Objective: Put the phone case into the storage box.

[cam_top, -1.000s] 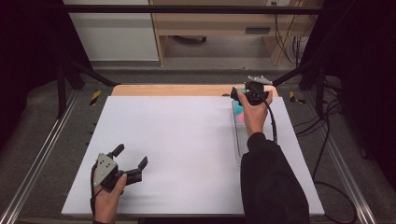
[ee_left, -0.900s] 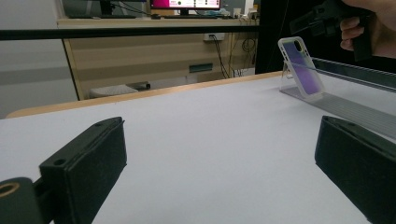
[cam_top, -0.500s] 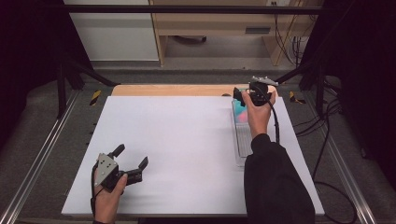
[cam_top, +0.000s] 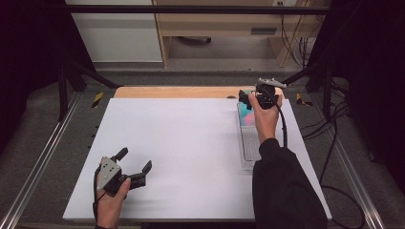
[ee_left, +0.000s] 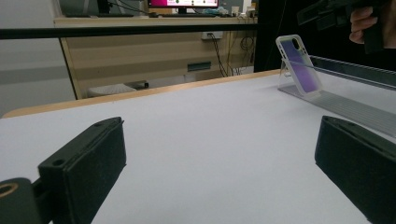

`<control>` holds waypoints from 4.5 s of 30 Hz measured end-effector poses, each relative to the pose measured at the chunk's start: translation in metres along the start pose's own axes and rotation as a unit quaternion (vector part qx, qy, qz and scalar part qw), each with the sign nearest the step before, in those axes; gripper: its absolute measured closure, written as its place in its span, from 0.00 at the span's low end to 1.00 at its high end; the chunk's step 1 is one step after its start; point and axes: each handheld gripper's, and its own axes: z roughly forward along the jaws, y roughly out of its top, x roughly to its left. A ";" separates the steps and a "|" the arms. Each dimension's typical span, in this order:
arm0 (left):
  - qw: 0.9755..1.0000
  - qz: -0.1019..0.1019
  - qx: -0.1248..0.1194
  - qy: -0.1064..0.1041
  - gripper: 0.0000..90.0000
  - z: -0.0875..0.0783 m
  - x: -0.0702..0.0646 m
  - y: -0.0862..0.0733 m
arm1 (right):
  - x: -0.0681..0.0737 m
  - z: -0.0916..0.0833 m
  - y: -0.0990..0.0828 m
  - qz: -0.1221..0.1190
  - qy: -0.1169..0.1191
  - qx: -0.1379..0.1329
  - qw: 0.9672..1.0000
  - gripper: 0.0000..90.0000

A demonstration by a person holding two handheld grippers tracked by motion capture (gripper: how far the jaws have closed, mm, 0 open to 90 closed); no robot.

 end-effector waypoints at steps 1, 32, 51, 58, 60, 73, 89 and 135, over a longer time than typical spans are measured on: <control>1.000 0.000 0.000 0.000 0.02 0.000 0.000 0.000 | 0.000 -0.001 0.000 0.000 0.002 0.000 1.000 0.06; 1.000 0.002 0.001 -0.003 0.01 0.000 -0.001 0.000 | 0.006 -0.018 0.005 -0.018 0.035 0.017 0.999 0.05; 1.000 0.000 0.000 -0.004 0.01 0.000 0.000 0.000 | 0.005 -0.033 0.002 -0.023 0.054 0.011 0.998 0.07; 1.000 0.001 0.001 -0.003 0.01 -0.001 0.000 0.000 | 0.003 -0.045 0.003 -0.024 0.065 0.008 0.998 0.06; 1.000 0.001 0.000 -0.002 0.01 -0.001 0.000 0.000 | 0.002 -0.049 0.003 -0.025 0.067 0.004 0.997 0.05; 1.000 -0.001 0.000 0.002 0.01 -0.003 0.002 0.000 | -0.003 -0.081 -0.002 -0.035 0.084 -0.008 0.996 0.05; 1.000 0.002 0.003 0.006 0.01 -0.009 0.004 0.000 | -0.018 -0.118 -0.008 -0.041 0.108 -0.036 0.993 0.07; 1.000 -0.013 0.013 0.007 0.01 -0.029 0.012 -0.005 | -0.080 -0.190 -0.062 -0.039 0.101 -0.107 0.988 0.05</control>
